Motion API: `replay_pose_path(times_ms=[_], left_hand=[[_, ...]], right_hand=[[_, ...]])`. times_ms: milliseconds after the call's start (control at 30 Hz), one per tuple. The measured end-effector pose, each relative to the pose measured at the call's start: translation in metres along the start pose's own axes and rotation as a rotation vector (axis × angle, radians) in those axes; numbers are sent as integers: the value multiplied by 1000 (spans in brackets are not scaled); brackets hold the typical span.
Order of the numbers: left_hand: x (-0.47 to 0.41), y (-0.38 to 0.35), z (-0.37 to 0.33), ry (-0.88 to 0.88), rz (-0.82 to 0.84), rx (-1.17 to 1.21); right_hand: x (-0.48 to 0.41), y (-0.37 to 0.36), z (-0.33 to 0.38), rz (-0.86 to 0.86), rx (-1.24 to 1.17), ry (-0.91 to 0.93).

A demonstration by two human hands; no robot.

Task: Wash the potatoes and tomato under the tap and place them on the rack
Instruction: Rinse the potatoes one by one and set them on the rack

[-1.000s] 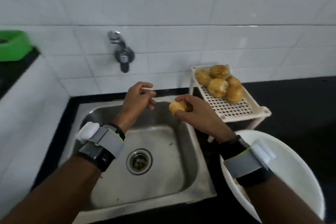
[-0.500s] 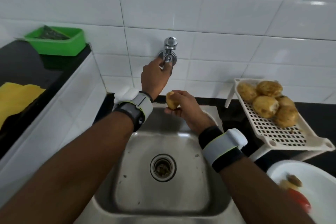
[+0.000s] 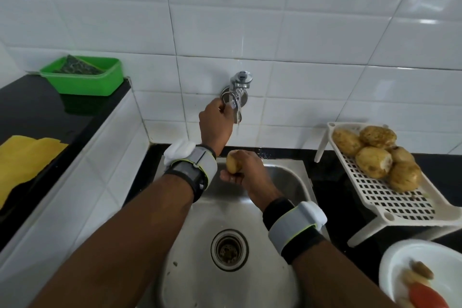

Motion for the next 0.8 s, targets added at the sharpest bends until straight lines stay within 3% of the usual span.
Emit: replay_pose_path(times_ms=[233, 400, 533, 633, 800], left_hand=[[9, 1, 3, 51, 52, 27], [58, -25, 58, 269, 401, 95], [122, -39, 85, 539, 611, 398], [138, -39, 89, 471, 621, 387], [151, -31, 99, 527, 520, 367]], right_hand=[[-2, -1, -9, -6, -33, -18], [1, 1, -13, 7, 45, 73], [13, 6, -30, -42, 197, 77], [19, 13, -40, -56, 306, 96], [30, 7, -46, -63, 385, 138]])
Point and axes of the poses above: each hand's wrist, its own x-axis away from the middle knuckle, its own y-axis out of the back of the hand, z = x × y, the point moved 7 cm from there along -x, towards the middle knuckle, and after that the axes turned 4 degrees about y, right-handed, at the moved point
